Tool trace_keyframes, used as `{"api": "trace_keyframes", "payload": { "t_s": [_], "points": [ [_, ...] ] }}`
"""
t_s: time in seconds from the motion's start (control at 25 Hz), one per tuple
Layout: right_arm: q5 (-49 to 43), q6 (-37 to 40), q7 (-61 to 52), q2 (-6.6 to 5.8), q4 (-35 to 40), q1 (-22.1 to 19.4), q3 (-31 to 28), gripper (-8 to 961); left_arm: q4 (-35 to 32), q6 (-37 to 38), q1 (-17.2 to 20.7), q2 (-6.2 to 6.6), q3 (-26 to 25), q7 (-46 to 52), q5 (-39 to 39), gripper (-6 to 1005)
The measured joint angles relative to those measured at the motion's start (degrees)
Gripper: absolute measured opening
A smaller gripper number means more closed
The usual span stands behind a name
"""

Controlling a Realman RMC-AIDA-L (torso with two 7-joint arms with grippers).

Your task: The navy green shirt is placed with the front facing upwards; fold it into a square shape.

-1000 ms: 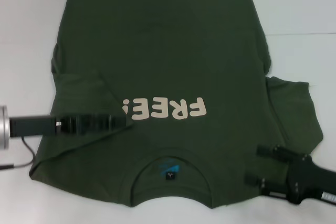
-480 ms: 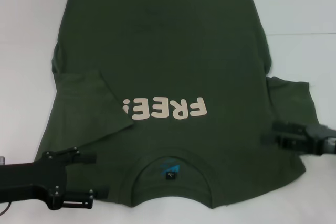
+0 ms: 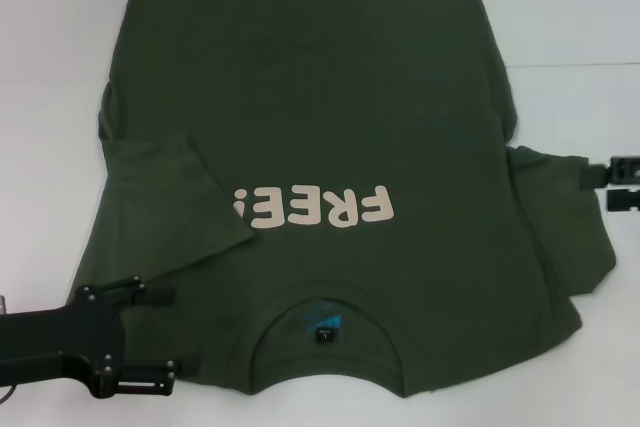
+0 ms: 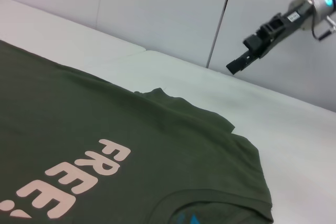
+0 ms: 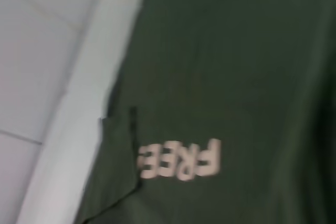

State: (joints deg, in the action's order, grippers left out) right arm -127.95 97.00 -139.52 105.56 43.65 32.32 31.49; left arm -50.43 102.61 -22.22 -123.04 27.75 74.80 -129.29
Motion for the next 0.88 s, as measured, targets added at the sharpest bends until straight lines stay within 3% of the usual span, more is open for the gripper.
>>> {"api": "trace_keyframes", "payload": {
  "t_s": [0.12, 0.28, 0.52, 0.88],
  "points": [
    [-5.37, 0.17, -8.86, -2.55, 0.10, 3.18, 1.46, 927, -0.40, 0.50, 0.14, -0.05, 0.00, -0.04, 0.00, 950],
    [-15.07, 0.49, -14.79, -3.93, 0.22, 7.02, 1.92, 925, -0.46, 0.92, 0.23, -0.04, -0.03, -0.04, 0.00, 949],
    [-25.86, -0.58, -17.79, -3.38, -0.42, 9.72, 1.96, 920, -0.60, 1.19, 0.25, -0.02, 0.11, -0.30, 0.01, 949],
    [-26.16, -7.46, -17.58, -2.67, -6.97, 9.23, 1.95, 914, -2.04, 0.65, 0.17, 0.00, 0.18, -0.40, 0.01, 950]
  ]
}}
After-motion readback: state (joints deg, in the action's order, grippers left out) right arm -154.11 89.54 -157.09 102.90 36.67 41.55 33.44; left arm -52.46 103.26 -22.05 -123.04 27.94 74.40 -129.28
